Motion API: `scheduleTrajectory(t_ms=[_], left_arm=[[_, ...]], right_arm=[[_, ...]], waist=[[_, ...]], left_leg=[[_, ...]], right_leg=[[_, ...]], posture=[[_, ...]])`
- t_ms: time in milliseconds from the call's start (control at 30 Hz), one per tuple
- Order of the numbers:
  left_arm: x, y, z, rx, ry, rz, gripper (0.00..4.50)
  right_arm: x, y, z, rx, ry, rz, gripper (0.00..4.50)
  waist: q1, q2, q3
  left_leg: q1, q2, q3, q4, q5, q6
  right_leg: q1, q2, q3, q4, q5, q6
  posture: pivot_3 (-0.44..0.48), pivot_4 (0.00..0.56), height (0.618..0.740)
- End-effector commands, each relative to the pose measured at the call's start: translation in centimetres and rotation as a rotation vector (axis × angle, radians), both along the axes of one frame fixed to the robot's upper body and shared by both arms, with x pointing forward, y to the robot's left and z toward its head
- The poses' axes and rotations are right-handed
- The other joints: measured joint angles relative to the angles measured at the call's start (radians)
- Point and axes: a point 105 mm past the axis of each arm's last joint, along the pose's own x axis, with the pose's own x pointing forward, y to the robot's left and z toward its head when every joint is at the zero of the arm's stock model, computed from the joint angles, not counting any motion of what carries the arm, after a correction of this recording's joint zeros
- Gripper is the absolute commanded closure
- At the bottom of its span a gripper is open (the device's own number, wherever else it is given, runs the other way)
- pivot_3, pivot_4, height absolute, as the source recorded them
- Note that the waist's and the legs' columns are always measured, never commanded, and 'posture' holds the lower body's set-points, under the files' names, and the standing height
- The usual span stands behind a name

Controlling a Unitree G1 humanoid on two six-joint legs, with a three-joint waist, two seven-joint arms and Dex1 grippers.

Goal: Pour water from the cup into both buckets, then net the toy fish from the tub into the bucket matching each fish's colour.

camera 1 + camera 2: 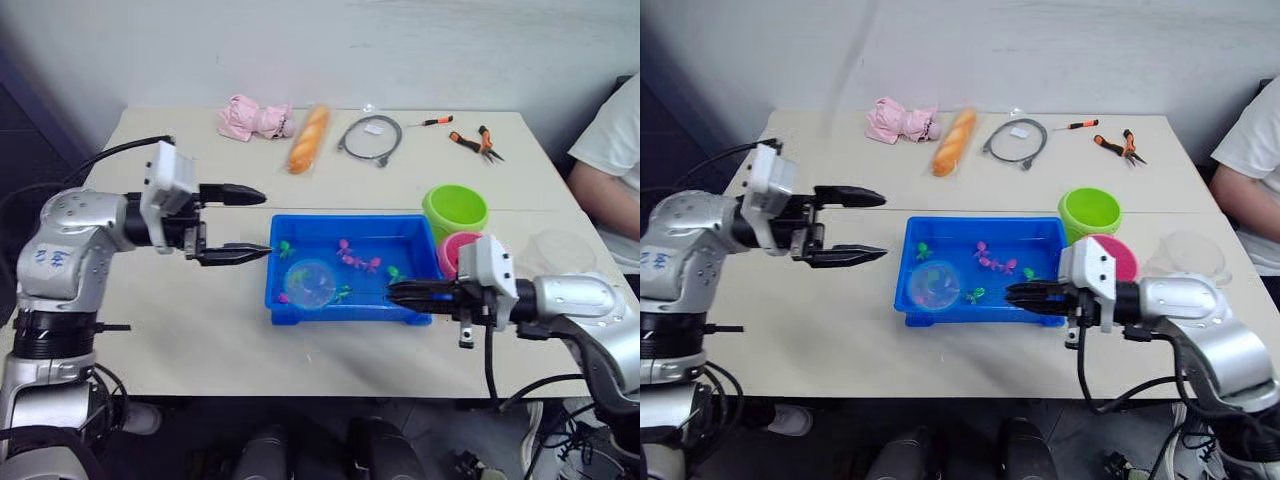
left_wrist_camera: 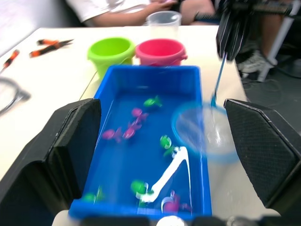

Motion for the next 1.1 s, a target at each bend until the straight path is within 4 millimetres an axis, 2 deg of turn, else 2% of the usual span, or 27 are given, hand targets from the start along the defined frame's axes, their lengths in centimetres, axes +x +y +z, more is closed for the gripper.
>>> scheduleTrajectory(t_ms=[33, 167, 267, 433, 600, 767, 900, 1100], left_arm=[[0.1, 2.6, -0.7, -0.028, -0.033, 0.137, 0.03], [-0.1, 5.1, -3.6, -0.020, -0.039, 0.267, 0.03], [-1.2, 5.4, -5.4, 0.004, 0.002, 0.257, 0.03], [-0.8, 4.3, -4.7, -0.042, -0.012, 0.256, 0.03], [-1.2, 3.6, -6.1, -0.019, 0.000, 0.232, 0.03], [-0.9, 3.2, -5.9, -0.036, -0.020, 0.237, 0.03], [-1.3, 2.4, -5.9, -0.049, 0.020, 0.194, 0.03], [-1.5, 1.9, -6.0, -0.057, 0.058, 0.180, 0.03]], right_arm=[[0.8, -3.0, 0.9, -0.024, -0.075, -0.132, 4.50], [1.1, -4.6, 0.6, -0.027, -0.087, -0.223, 4.50], [1.8, -6.4, 0.4, -0.072, -0.085, -0.332, 4.50], [3.1, -8.1, 0.5, -0.165, 0.000, -0.450, 4.50], [4.0, -7.4, 1.2, -0.182, -0.060, -0.434, 4.50], [4.0, -6.8, 0.3, -0.236, -0.025, -0.425, 4.50], [4.4, -6.2, 0.2, -0.260, 0.013, -0.441, 4.50], [5.2, -6.6, -0.4, -0.341, 0.023, -0.459, 4.50]], waist=[[0.000, 0.000, 0.000], [0.000, -0.001, 0.000], [-0.001, 0.000, 0.000], [0.002, 0.000, 0.001], [-0.003, 0.001, 0.001], [-0.002, 0.001, 0.001], [-0.003, 0.001, 0.001], [-0.003, 0.001, 0.001]], left_leg=[[0.000, 0.000, 0.000, 0.000, 0.000, 0.000], [0.000, 0.000, 0.000, 0.000, 0.000, -0.001], [0.001, 0.001, 0.000, -0.001, -0.001, -0.002], [0.001, 0.001, 0.000, -0.001, -0.002, -0.002], [0.001, 0.000, 0.000, -0.004, -0.002, -0.003], [0.001, 0.001, 0.000, -0.004, -0.002, -0.003], [0.001, 0.001, 0.000, -0.003, -0.002, -0.003], [0.001, 0.001, 0.000, -0.003, -0.002, -0.003]], right_leg=[[0.000, 0.000, 0.000, 0.000, 0.000, 0.000], [-0.001, 0.000, 0.001, -0.002, 0.000, 0.000], [-0.001, -0.001, 0.001, -0.002, 0.000, 0.000], [-0.001, -0.003, 0.001, -0.002, 0.000, -0.001], [-0.002, -0.003, 0.001, -0.003, -0.001, -0.001], [-0.002, -0.002, 0.000, -0.002, -0.001, -0.001], [-0.002, -0.002, 0.001, -0.002, -0.001, -0.001], [-0.002, -0.002, 0.000, -0.002, -0.001, -0.001]], posture=[[0.000, 0.150, 0.738], [0.000, 0.150, 0.738], [0.000, 0.150, 0.738], [0.000, 0.150, 0.738], [0.000, 0.150, 0.738], [0.000, 0.150, 0.738], [0.000, 0.150, 0.738], [0.000, 0.150, 0.738]])
